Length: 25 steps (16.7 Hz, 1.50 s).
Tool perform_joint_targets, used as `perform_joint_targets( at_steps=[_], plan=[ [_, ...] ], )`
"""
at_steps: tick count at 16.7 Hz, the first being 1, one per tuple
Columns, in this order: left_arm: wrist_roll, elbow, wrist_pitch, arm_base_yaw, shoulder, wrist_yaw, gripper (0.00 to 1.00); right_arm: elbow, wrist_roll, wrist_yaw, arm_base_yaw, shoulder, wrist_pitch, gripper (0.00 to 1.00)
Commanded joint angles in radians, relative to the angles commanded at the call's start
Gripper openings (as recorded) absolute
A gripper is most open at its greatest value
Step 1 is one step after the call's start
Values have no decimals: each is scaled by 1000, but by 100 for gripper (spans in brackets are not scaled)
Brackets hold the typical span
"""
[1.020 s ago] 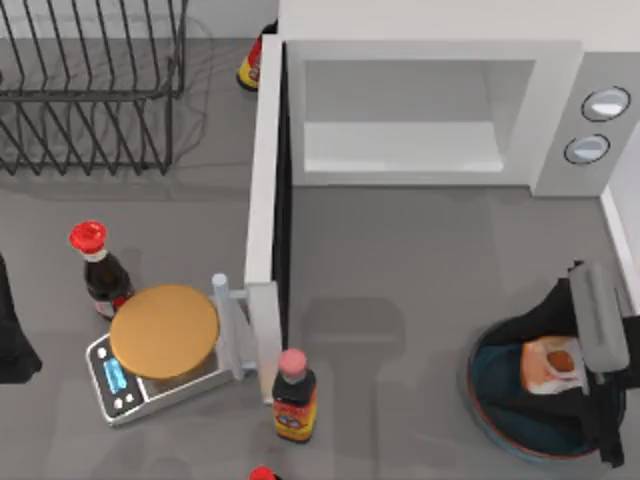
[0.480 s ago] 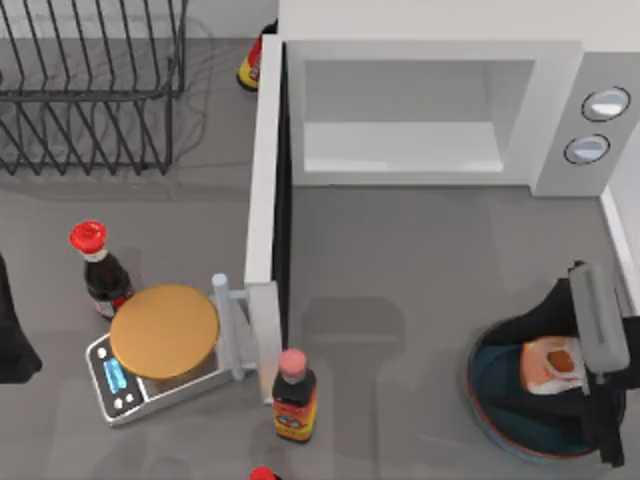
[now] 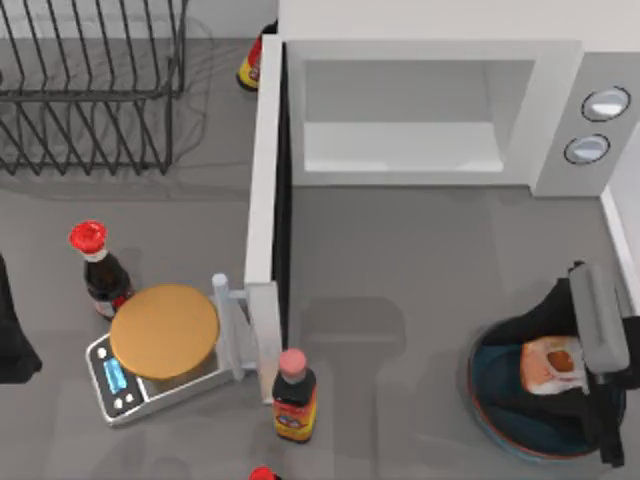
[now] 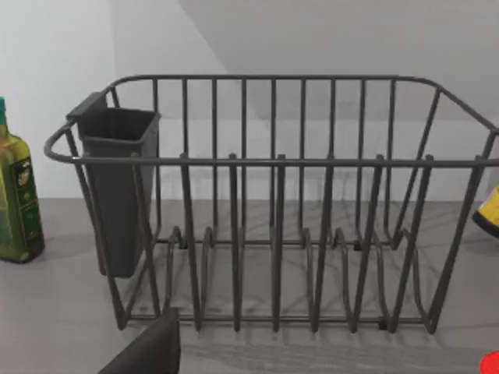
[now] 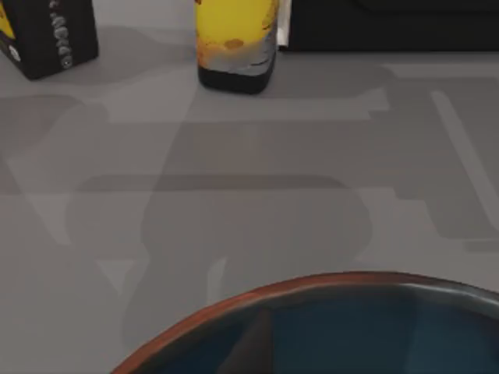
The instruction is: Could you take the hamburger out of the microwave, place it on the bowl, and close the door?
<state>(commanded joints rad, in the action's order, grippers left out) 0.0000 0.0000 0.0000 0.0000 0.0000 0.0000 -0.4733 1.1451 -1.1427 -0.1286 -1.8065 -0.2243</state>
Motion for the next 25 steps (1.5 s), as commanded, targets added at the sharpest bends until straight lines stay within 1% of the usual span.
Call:
perform_joint_targets(
  at_steps=[3, 4, 6, 8, 10, 14, 21, 25],
  plan=[
    [0, 0, 0, 0, 0, 0, 100, 0, 0, 0, 0, 0, 0, 100],
    [0, 0, 0, 0, 0, 0, 100, -46, 23, -6, 36, 44, 154, 100],
    [0, 0, 0, 0, 0, 0, 100, -43, 15, 2, 36, 55, 155, 100],
    [0, 0, 0, 0, 0, 0, 100, -26, -20, 36, 39, 107, 157, 100],
    [0, 0, 0, 0, 0, 0, 100, 2, -83, 99, 44, 202, 161, 100],
    [0, 0, 0, 0, 0, 0, 100, 86, -277, 288, 59, 511, 172, 100],
    [0, 0, 0, 0, 0, 0, 100, 286, -725, 728, 95, 1247, 199, 100],
    [0, 0, 0, 0, 0, 0, 100, 390, -958, 959, 114, 1592, 213, 100]
  ],
)
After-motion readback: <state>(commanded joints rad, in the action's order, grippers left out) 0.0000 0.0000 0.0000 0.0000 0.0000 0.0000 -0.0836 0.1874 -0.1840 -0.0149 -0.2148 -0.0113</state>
